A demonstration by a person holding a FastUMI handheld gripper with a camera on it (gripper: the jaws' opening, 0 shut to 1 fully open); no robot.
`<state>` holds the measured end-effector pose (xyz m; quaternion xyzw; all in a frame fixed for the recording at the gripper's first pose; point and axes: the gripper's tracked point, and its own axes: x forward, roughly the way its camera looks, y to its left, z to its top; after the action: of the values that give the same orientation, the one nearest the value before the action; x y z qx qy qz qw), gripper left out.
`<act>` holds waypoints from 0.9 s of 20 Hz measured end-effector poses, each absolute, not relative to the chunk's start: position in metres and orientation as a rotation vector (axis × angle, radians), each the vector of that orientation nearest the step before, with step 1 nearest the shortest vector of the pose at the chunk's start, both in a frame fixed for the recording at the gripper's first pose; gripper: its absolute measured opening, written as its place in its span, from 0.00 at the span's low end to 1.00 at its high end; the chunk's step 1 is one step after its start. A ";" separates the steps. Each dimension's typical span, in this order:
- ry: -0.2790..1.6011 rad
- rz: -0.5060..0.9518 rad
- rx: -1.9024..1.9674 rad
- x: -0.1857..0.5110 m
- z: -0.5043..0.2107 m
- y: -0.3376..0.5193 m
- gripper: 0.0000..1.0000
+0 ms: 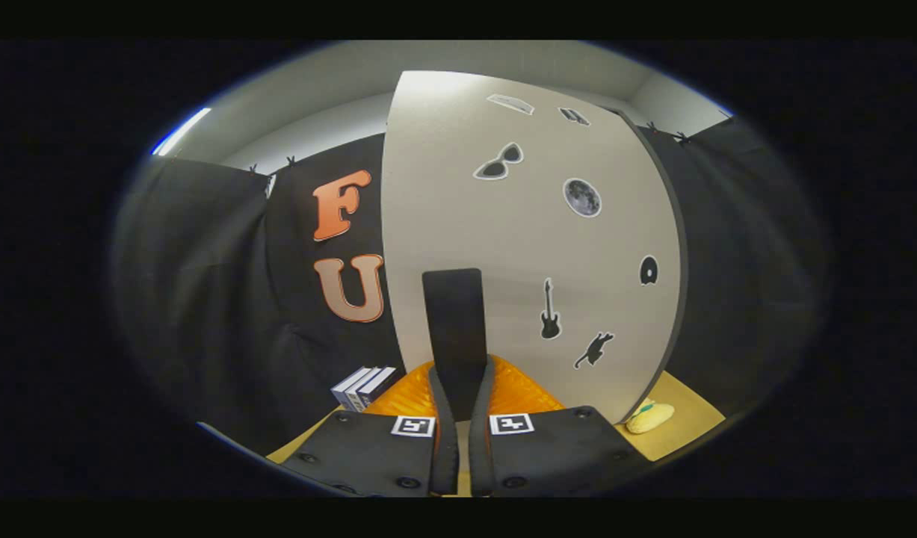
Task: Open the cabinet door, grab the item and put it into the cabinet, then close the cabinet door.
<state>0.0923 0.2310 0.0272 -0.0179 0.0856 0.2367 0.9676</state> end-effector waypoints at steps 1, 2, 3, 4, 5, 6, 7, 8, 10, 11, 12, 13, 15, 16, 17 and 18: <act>0.165 0.481 -0.050 0.085 0.030 0.223 0.11; 0.170 0.487 -0.055 0.080 0.030 0.215 0.11; 0.170 0.493 -0.043 0.073 0.031 0.207 0.10; 0.176 0.492 -0.036 0.069 0.032 0.200 0.10; 0.178 0.487 -0.037 0.067 0.032 0.193 0.09; 0.177 0.481 -0.045 0.064 0.032 0.189 0.09; 0.171 0.472 -0.051 0.063 0.033 0.186 0.08; 0.164 0.458 -0.052 0.061 0.034 0.181 0.08; 0.158 0.431 -0.055 0.057 0.035 0.166 0.08; 0.154 0.421 -0.055 0.055 0.036 0.159 0.08; 0.154 0.408 -0.055 0.053 0.037 0.153 0.08; 0.150 0.392 -0.057 0.051 0.038 0.146 0.08; 0.141 0.351 -0.078 0.048 0.039 0.129 0.08; 0.135 0.329 -0.094 0.047 0.040 0.119 0.08; 0.125 0.310 -0.103 0.044 0.044 0.105 0.08; 0.125 0.292 -0.105 0.041 0.044 0.093 0.07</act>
<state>0.0406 0.0928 0.0445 -0.0524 0.0623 0.1451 0.9861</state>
